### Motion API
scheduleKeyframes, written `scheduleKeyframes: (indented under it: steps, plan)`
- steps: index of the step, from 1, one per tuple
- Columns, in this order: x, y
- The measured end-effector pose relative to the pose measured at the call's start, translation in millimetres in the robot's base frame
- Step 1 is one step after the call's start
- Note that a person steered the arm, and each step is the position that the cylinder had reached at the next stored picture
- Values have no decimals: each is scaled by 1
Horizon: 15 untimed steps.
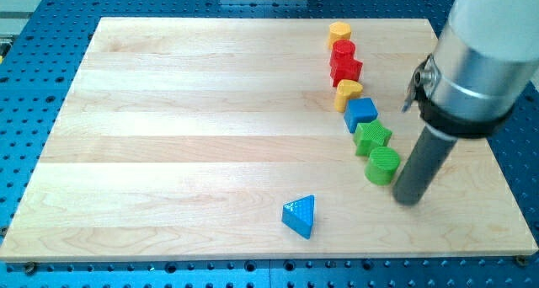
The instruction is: Put the triangle at the bottom of the green circle
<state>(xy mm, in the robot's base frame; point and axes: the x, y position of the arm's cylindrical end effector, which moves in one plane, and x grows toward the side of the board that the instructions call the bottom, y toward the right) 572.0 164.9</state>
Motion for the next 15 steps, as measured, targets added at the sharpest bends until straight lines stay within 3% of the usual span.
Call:
scheduleKeyframes:
  steps: [1, 3, 5, 6, 7, 9, 10, 12, 14, 15]
  plan:
    - [15, -12]
    - [-37, -48]
    - [-32, -182]
    - [21, -229]
    - [46, -204]
    - [12, -77]
    - [-10, -54]
    - [10, -68]
    - [-41, -105]
    - [-43, -85]
